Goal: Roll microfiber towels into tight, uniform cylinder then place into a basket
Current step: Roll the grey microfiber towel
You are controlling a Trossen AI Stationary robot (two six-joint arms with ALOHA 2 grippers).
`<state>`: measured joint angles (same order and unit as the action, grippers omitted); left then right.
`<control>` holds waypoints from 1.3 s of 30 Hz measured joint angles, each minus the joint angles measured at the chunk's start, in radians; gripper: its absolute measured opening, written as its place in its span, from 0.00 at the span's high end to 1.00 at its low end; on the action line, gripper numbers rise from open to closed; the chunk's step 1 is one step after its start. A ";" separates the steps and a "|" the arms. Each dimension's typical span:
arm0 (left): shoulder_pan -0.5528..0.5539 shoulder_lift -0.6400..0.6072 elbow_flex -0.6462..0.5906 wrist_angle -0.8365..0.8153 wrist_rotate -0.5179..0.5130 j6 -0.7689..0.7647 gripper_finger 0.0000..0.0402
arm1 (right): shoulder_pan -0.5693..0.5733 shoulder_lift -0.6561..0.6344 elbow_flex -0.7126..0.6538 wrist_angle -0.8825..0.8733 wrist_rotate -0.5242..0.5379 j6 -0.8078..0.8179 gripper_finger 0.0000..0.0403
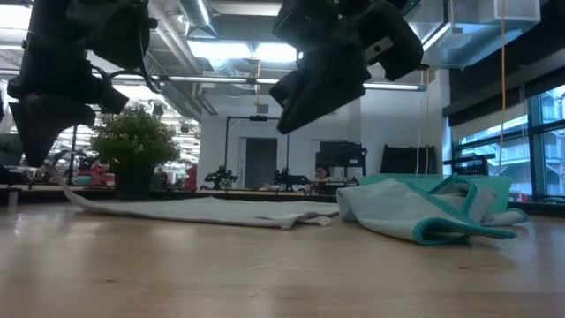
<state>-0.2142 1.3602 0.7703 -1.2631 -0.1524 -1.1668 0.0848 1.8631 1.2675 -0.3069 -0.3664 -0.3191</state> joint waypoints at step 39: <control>0.000 -0.001 0.002 0.005 0.001 0.078 1.00 | 0.065 0.225 0.006 0.080 0.213 0.071 0.62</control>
<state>-0.2142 1.3590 0.7719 -1.2585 -0.1518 -1.0885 0.1494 2.0877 1.2732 -0.2265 -0.1532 -0.2485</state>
